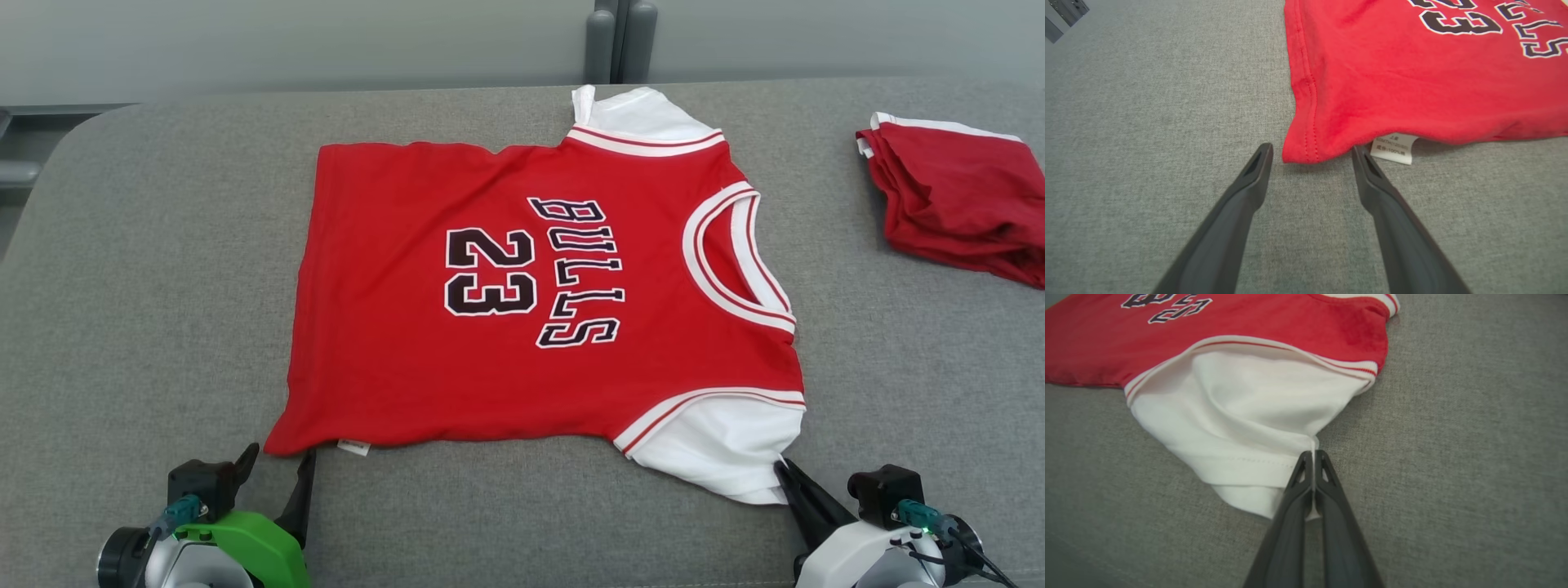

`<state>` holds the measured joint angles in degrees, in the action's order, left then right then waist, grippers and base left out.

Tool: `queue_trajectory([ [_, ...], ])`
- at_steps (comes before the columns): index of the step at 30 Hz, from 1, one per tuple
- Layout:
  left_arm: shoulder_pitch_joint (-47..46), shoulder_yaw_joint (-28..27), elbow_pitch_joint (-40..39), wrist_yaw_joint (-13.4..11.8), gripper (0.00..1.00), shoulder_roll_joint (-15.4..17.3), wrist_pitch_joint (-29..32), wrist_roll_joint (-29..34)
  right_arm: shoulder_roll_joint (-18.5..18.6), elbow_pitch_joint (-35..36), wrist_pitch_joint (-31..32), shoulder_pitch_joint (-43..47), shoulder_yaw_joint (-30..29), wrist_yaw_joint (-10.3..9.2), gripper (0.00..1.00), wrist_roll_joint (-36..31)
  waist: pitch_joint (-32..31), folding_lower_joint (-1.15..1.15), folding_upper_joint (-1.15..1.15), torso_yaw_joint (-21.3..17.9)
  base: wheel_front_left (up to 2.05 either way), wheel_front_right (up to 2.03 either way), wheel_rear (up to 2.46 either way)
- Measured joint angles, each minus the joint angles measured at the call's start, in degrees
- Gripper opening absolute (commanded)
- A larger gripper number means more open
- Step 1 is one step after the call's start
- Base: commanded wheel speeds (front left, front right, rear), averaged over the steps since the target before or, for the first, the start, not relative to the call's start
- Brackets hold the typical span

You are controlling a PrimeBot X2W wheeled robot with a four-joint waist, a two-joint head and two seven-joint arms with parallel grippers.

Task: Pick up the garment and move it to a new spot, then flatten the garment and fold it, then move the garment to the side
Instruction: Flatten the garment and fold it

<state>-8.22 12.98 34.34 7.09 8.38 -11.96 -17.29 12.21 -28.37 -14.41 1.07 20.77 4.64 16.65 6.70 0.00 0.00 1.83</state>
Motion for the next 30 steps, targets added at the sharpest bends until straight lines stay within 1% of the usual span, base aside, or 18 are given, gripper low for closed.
queue_trajectory([
  [9,-1.1,0.2,3.2,0.0,1.00,-0.3,0.0,0.0,0.0,-0.6,0.0,-0.6,-0.3,0.15,0.00,0.0,0.4,0.00,0.00,-0.6,0.00,0.00,0.00],
  [22,-3.4,0.5,4.3,0.0,1.00,-0.3,-1.3,0.8,0.1,-1.3,-0.1,-0.9,-0.5,0.40,0.00,0.0,0.5,0.00,0.00,-0.4,0.00,0.00,0.00],
  [23,-3.5,0.6,4.4,0.0,0.97,-0.3,-1.3,0.9,0.1,-1.4,-0.1,-0.9,-0.5,0.41,0.00,0.0,0.5,0.00,0.00,-0.4,0.00,0.00,0.00],
  [24,-3.6,0.7,4.4,0.0,0.89,-0.3,-1.3,0.9,0.1,-1.4,-0.1,-0.9,-0.5,0.41,0.00,0.0,0.5,0.00,0.00,-0.4,0.00,0.00,0.00],
  [26,-3.6,1.0,4.8,0.0,0.81,-0.4,-1.3,0.9,0.1,-1.5,-0.2,-0.9,-0.5,0.41,0.00,0.0,0.5,0.00,0.00,-0.4,0.00,0.00,0.00],
  [27,-3.6,1.1,5.0,0.0,0.49,-0.4,-1.5,0.9,0.1,-1.5,-0.2,-0.9,-0.6,0.42,0.00,0.0,0.5,0.00,0.00,-0.3,0.00,0.00,0.00],
  [28,-3.6,1.2,5.2,0.0,0.49,-0.5,-1.7,0.9,0.1,-1.5,-0.2,-0.9,-0.6,0.42,0.00,0.0,0.5,0.00,0.00,-0.3,0.00,0.00,0.00],
  [29,-3.6,1.3,5.4,0.0,0.44,-0.5,-1.7,0.9,0.1,-1.5,-0.2,-0.9,-0.6,0.48,0.00,0.0,0.5,0.00,0.00,-0.4,0.00,0.00,0.00],
  [30,-3.6,1.4,5.6,0.0,0.40,-0.5,-1.8,0.9,0.1,-1.5,-0.2,-1.0,-0.7,0.65,0.00,0.0,0.6,0.00,0.00,-0.4,0.00,0.00,0.00],
])
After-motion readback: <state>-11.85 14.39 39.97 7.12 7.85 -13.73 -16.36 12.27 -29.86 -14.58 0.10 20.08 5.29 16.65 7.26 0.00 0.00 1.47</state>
